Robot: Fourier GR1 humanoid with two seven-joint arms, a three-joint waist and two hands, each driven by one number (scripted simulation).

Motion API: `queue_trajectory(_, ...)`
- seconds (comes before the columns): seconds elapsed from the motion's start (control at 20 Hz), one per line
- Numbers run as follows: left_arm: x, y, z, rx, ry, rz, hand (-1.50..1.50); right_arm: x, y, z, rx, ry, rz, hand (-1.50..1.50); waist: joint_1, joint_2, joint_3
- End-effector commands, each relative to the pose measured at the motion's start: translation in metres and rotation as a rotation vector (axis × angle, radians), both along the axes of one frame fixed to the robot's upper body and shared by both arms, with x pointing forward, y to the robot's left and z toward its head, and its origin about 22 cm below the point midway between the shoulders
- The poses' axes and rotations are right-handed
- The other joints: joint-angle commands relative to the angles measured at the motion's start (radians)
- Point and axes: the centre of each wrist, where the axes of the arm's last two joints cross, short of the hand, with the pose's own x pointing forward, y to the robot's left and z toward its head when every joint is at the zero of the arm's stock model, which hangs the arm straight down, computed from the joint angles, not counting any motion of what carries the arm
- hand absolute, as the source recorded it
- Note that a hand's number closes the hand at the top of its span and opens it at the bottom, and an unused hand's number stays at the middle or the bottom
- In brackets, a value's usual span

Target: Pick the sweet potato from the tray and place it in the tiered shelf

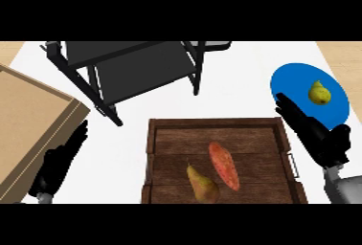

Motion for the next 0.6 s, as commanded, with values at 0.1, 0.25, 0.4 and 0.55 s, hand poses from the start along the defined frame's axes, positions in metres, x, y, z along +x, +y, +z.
queue_trajectory(0.1,0.006,-0.008,-0.002,-0.046,-0.033,0.003,0.0,-0.012,-0.029,0.028,-0.195,-0.075,-0.206,-1.5,-0.001,-0.01,0.016)
queue_trajectory(0.25,0.01,-0.017,-0.007,-0.045,-0.069,0.007,0.0,-0.007,-0.058,0.058,-0.361,-0.142,-0.415,-1.5,-0.018,-0.012,0.013)
queue_trajectory(0.4,0.005,-0.032,-0.009,-0.096,-0.026,-0.027,0.0,-0.023,-0.057,0.011,-0.446,0.019,-0.608,1.5,0.0,-0.007,0.016)
queue_trajectory(0.55,0.021,-0.035,-0.007,-0.107,-0.042,-0.038,0.0,-0.034,-0.016,-0.02,-0.158,0.016,-0.512,-1.5,0.003,-0.005,0.018)
